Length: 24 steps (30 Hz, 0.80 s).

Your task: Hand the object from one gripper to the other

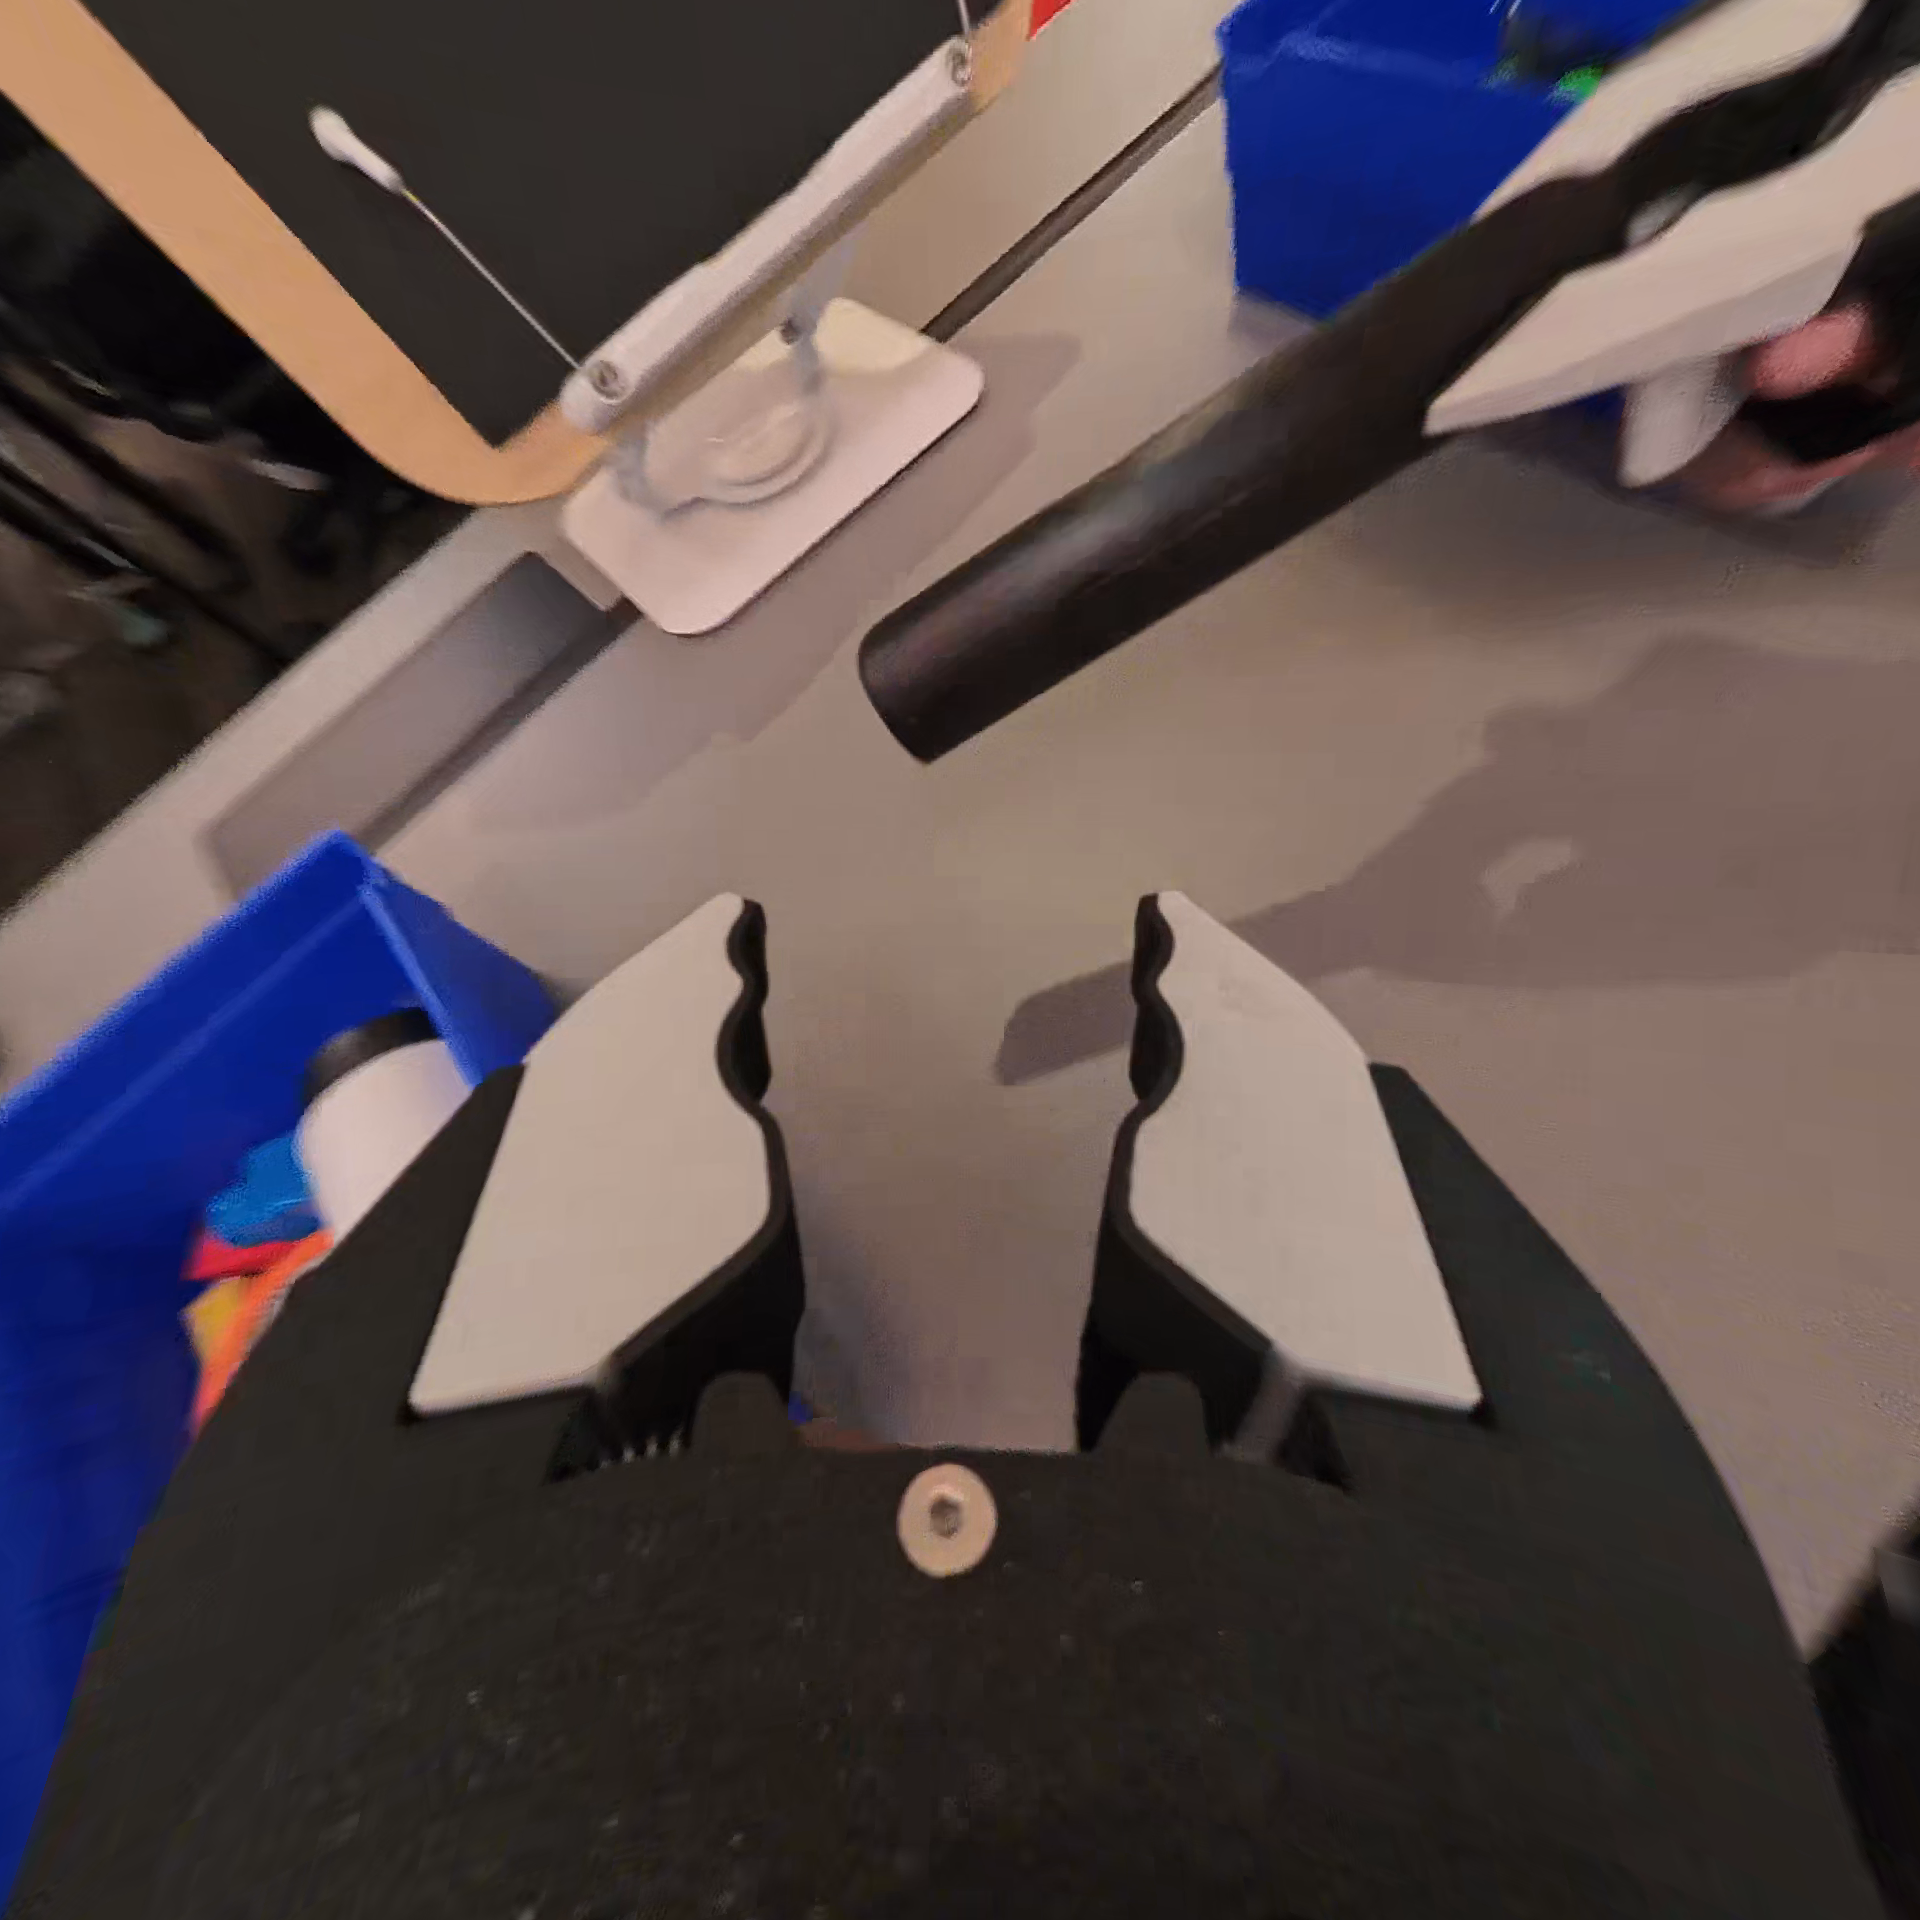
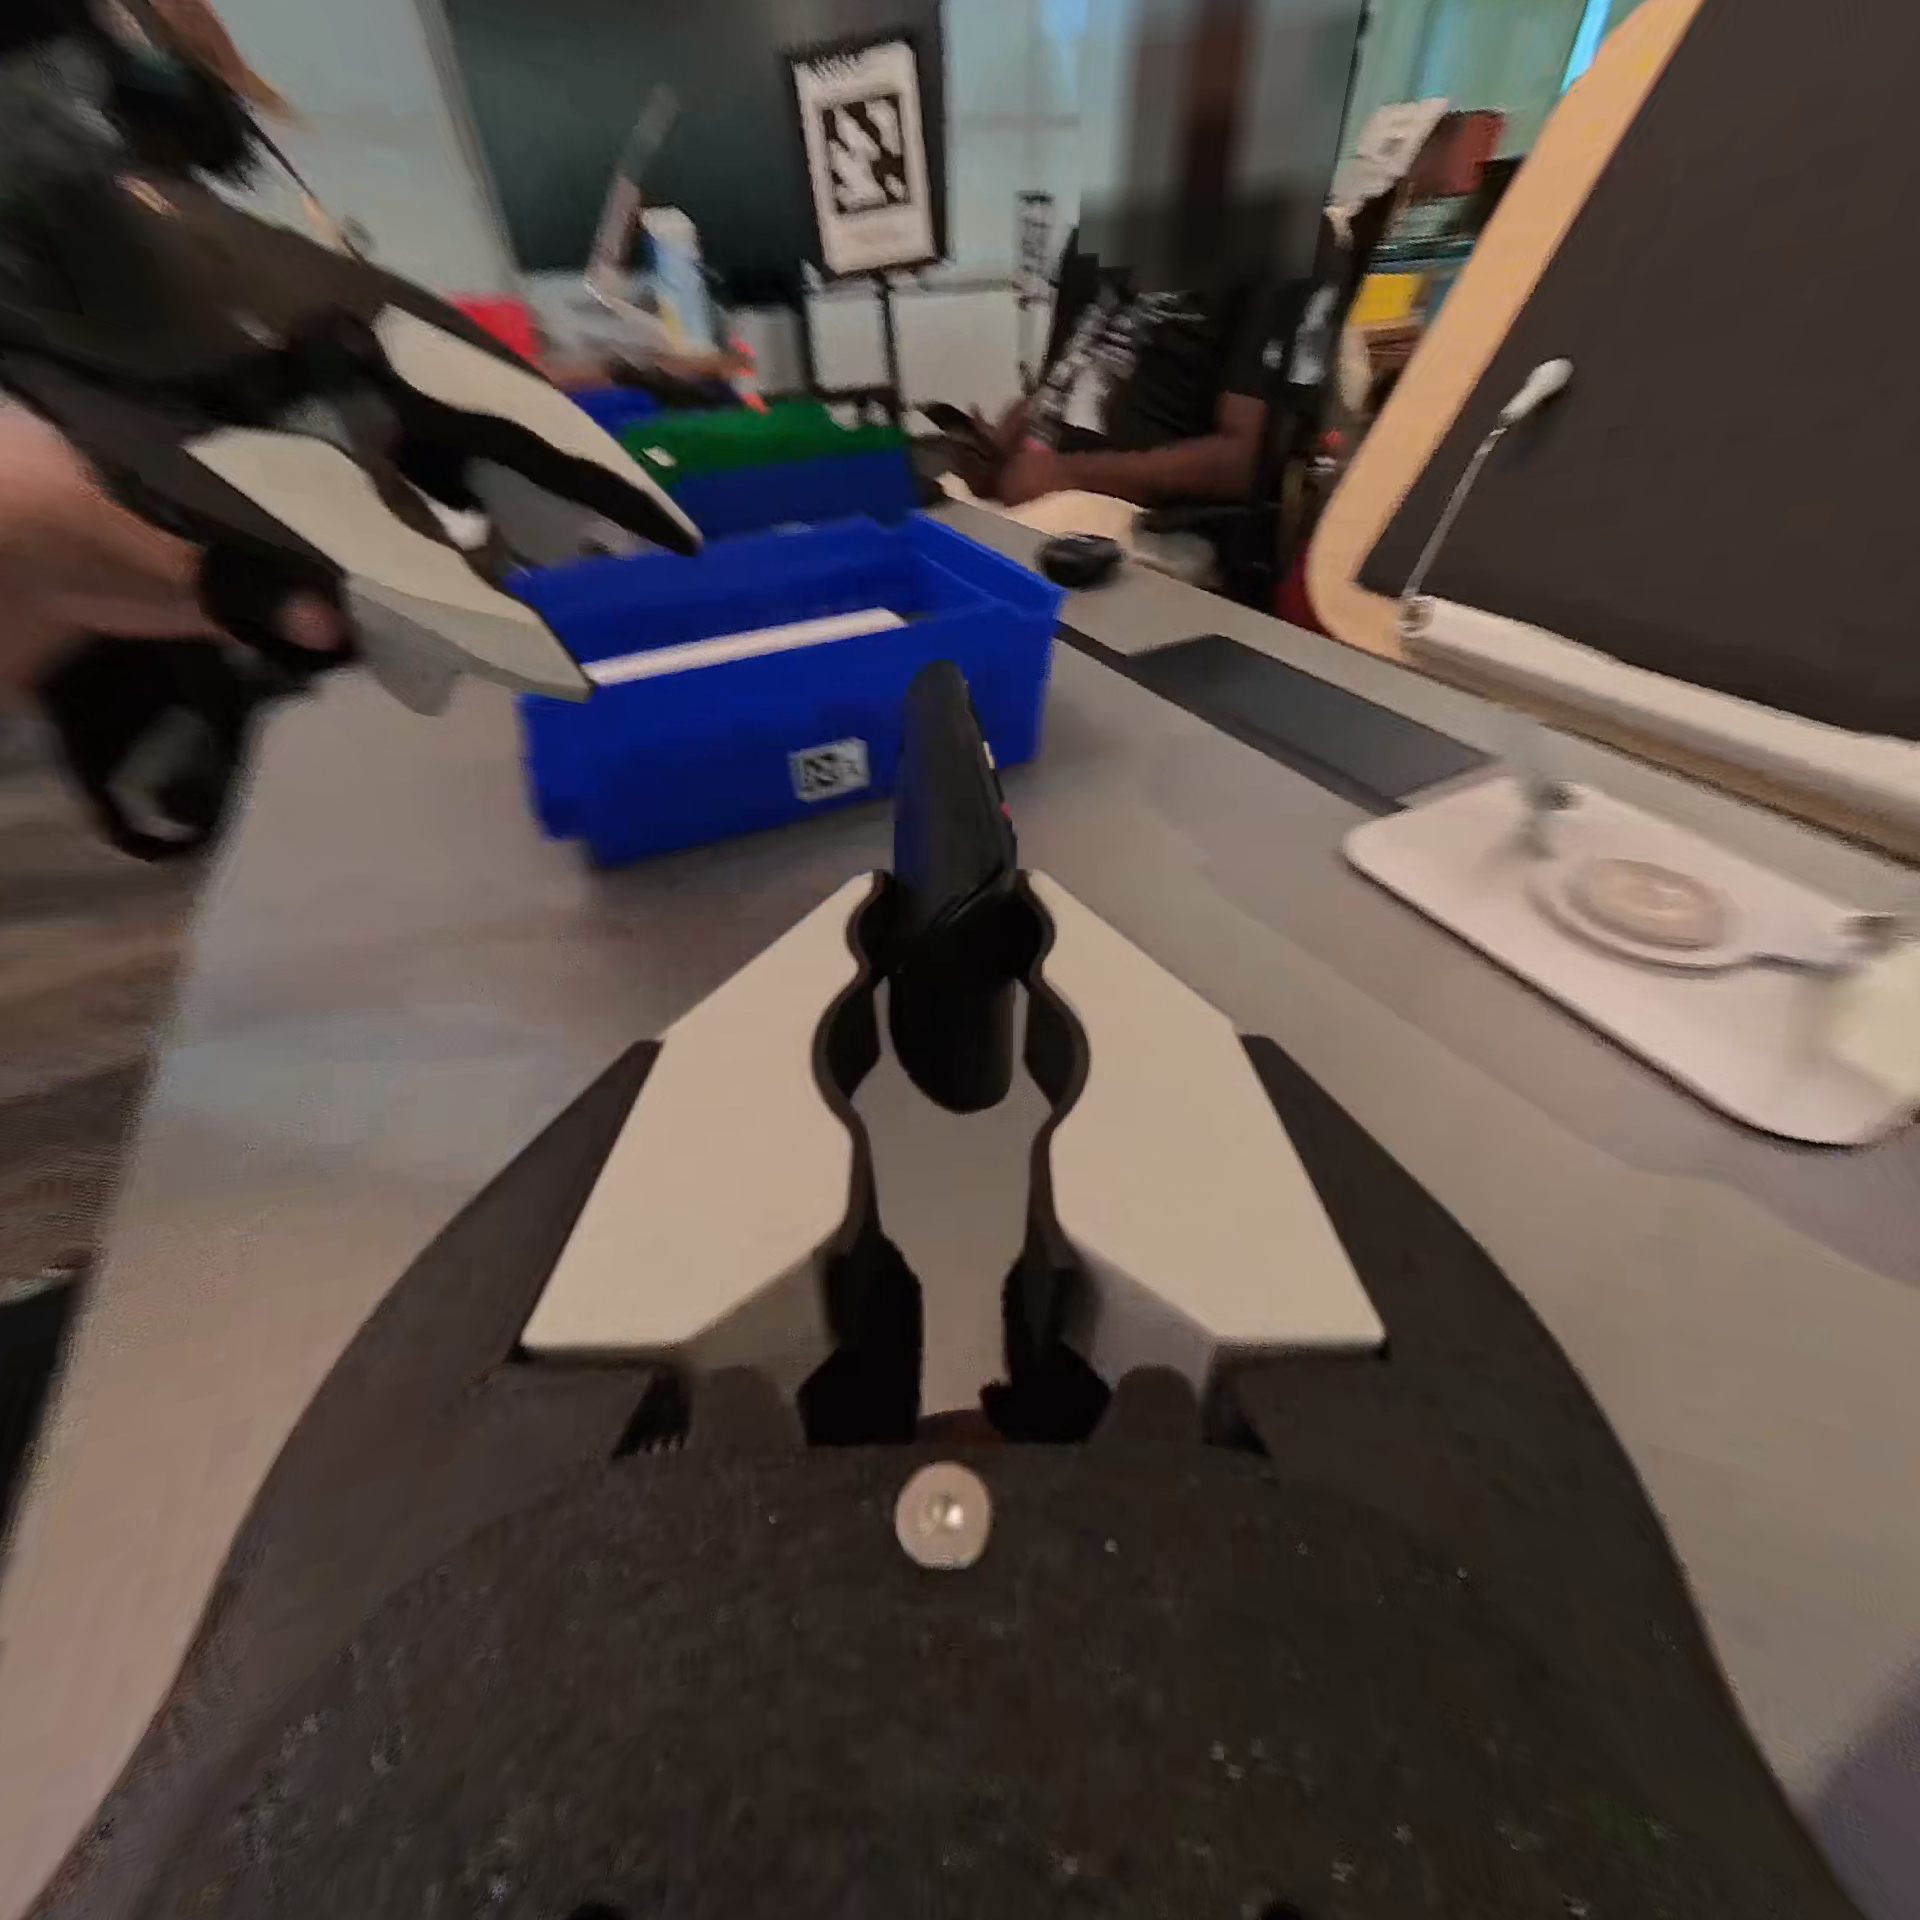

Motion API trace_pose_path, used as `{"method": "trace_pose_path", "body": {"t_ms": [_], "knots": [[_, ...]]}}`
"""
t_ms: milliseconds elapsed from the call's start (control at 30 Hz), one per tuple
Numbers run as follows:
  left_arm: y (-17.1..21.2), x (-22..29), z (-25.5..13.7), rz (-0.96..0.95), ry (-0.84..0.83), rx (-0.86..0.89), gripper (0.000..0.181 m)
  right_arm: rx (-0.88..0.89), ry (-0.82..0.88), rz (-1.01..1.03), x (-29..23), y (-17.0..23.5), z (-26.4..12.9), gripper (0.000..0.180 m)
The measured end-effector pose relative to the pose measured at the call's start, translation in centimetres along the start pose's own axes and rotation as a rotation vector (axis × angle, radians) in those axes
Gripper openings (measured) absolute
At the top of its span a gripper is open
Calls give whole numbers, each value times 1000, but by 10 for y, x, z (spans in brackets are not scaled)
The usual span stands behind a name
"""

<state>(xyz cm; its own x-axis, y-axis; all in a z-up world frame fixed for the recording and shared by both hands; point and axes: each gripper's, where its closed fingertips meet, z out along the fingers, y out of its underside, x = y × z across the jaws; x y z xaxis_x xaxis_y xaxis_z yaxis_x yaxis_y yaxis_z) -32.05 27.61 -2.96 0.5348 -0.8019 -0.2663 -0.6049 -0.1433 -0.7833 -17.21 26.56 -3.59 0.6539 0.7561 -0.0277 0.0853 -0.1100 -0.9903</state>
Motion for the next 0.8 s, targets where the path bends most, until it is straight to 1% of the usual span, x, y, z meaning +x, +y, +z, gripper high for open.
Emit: {"method": "trace_pose_path", "body": {"t_ms": [67, 133, 167, 267, 367, 433, 500, 567, 600, 667, 733, 800], "knots": [[0, 3, 7, 120, -87, -27, 68, -37, 82, -98, 1, 0, 3, 22], [-2, 10, 16, 264, -161, -28, 69, -57, 115, -165, -7, -4, 9, 22], [-3, 13, 20, 329, -202, -24, 66, -68, 116, -197, -14, -6, 12, 22], [-6, 17, 29, 502, -331, -1, 61, -78, 80, -218, -38, -12, 21, 22], [-11, 20, 32, 630, -430, 13, 63, -65, 12, -193, -62, -18, 28, 22], [-11, 22, 35, 675, -463, -1, 70, -54, -27, -163, -73, -22, 31, 21], [-10, 25, 38, 713, -488, -6, 73, -48, -76, -121, -82, -23, 32, 21], [-14, 26, 37, 744, -528, 20, 66, -58, -110, -91, -87, -21, 33, 22], [-16, 26, 35, 760, -548, 31, 52, -68, -124, -76, -89, -19, 33, 22], [-16, 26, 36, 757, -547, 32, 51, -70, -135, -28, -88, -20, 33, 22], [-17, 28, 37, 697, -515, 52, 51, -44, -179, 16, -91, -25, 31, 25], [-19, 27, 37, 636, -489, 85, 51, 6, -241, 51, -94, -36, 24, 38]]}}
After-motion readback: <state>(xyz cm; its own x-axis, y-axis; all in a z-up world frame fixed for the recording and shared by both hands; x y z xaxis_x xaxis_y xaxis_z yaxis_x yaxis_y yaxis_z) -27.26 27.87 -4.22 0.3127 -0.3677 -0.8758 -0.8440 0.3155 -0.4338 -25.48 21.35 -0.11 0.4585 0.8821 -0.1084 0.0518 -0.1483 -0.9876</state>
